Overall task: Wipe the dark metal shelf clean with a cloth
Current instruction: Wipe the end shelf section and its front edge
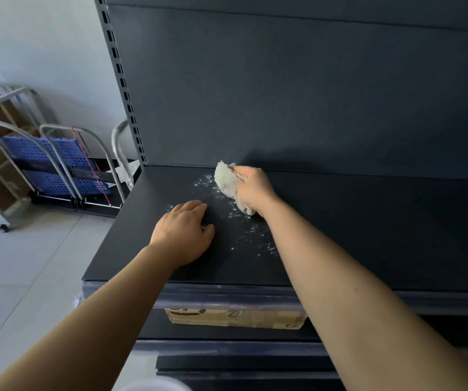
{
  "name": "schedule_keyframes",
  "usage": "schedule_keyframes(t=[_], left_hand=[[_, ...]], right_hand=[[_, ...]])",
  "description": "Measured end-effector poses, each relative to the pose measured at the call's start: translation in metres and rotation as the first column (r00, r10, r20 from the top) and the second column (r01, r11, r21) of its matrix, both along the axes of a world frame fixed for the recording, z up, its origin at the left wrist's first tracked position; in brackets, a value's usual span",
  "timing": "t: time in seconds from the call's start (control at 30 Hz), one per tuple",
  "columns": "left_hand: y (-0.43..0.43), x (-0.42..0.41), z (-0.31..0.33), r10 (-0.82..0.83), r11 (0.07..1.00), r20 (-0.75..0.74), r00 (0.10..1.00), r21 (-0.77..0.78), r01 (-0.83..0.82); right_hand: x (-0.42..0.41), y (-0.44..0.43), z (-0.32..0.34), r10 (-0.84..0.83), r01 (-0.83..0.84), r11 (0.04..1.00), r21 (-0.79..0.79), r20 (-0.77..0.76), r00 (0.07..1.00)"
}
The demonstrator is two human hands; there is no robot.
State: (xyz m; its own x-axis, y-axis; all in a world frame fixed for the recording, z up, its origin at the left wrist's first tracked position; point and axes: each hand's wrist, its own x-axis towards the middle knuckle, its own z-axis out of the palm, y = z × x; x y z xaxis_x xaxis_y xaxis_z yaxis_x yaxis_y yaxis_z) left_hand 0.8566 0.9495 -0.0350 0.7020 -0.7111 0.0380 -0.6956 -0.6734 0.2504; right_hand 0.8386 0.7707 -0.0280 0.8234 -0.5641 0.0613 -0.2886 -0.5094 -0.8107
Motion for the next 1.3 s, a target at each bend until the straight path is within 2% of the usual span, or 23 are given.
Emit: schedule_keyframes(t=[0.03, 0.1, 0.2, 0.3, 0.37, 0.4, 0.5, 0.57, 0.63, 0.73, 0.8, 0.9, 0.97, 1.03, 1.1, 1.17, 1.3], left_hand=[[0.005, 0.0, 0.002, 0.003, 1.0, -0.011, 1.0, -0.011, -0.003], [0.016, 0.0, 0.004, 0.006, 1.0, -0.009, 1.0, -0.022, -0.006], [0.036, 0.002, 0.007, 0.023, 1.0, 0.0, 1.0, -0.01, -0.023], [0.054, 0.002, 0.005, 0.055, 0.998, 0.007, 0.998, 0.029, -0.055], [0.063, 0.002, 0.003, 0.071, 0.996, 0.011, 0.997, 0.047, -0.071], [0.066, 0.002, 0.003, 0.078, 0.996, 0.009, 0.997, 0.045, -0.079], [0.071, 0.0, 0.003, 0.083, 0.996, 0.003, 0.997, 0.044, -0.083], [0.074, -0.002, 0.0, 0.075, 0.996, 0.015, 0.997, 0.039, -0.076], [0.075, -0.004, -0.002, 0.075, 0.997, 0.024, 0.997, 0.021, -0.075], [0.076, -0.005, -0.001, 0.072, 0.997, 0.039, 0.997, 0.004, -0.072], [0.077, -0.006, 0.0, 0.066, 0.998, 0.042, 0.997, 0.008, -0.066], [0.08, -0.007, -0.001, 0.052, 0.999, 0.036, 0.998, 0.012, -0.053], [0.081, -0.008, -0.002, 0.042, 0.999, 0.039, 0.998, 0.009, -0.042], [0.081, -0.009, -0.001, 0.035, 0.999, 0.04, 0.999, 0.0, -0.035], [0.081, -0.01, -0.002, 0.033, 0.999, 0.034, 0.999, -0.01, -0.033], [0.082, -0.01, -0.004, 0.033, 0.999, 0.03, 0.999, -0.023, -0.033], [0.085, -0.014, -0.01, 0.032, 0.998, 0.049, 0.998, -0.052, -0.03]], right_hand=[[-0.004, 0.002, 0.003, -0.027, 0.02, 0.994, 0.104, 0.066, 0.997], [-0.025, -0.011, 0.01, -0.188, 0.164, 0.971, 0.174, 0.134, 0.973], [-0.071, -0.061, 0.011, -0.431, 0.43, 0.902, 0.029, 0.087, 0.898], [-0.116, -0.095, -0.005, -0.562, 0.532, 0.824, -0.195, -0.156, 0.813], [-0.127, -0.082, -0.014, -0.549, 0.457, 0.819, -0.348, -0.241, 0.8], [-0.124, -0.067, -0.013, -0.512, 0.385, 0.823, -0.418, -0.25, 0.822], [-0.097, -0.018, -0.01, -0.33, 0.14, 0.771, -0.621, -0.201, 0.922], [-0.077, 0.012, -0.01, -0.217, 0.051, 0.759, -0.65, -0.178, 0.96], [-0.06, 0.041, -0.012, -0.11, 0.0, 0.815, -0.579, -0.155, 0.982], [-0.05, 0.08, -0.004, -0.03, 0.004, 0.97, -0.243, -0.103, 0.994], [-0.061, 0.079, 0.006, -0.066, 0.064, 0.988, -0.142, -0.012, 0.998], [-0.101, 0.037, 0.018, -0.283, 0.282, 0.927, -0.248, 0.033, 0.959], [-0.141, -0.004, 0.016, -0.453, 0.412, 0.845, -0.342, -0.046, 0.89], [-0.179, -0.028, 0.007, -0.585, 0.46, 0.773, -0.437, -0.21, 0.784], [-0.196, -0.026, -0.007, -0.609, 0.397, 0.751, -0.528, -0.32, 0.726], [-0.188, -0.017, -0.02, -0.565, 0.29, 0.747, -0.598, -0.343, 0.75], [-0.148, 0.019, -0.024, -0.496, 0.206, 0.781, -0.59, -0.385, 0.778]])
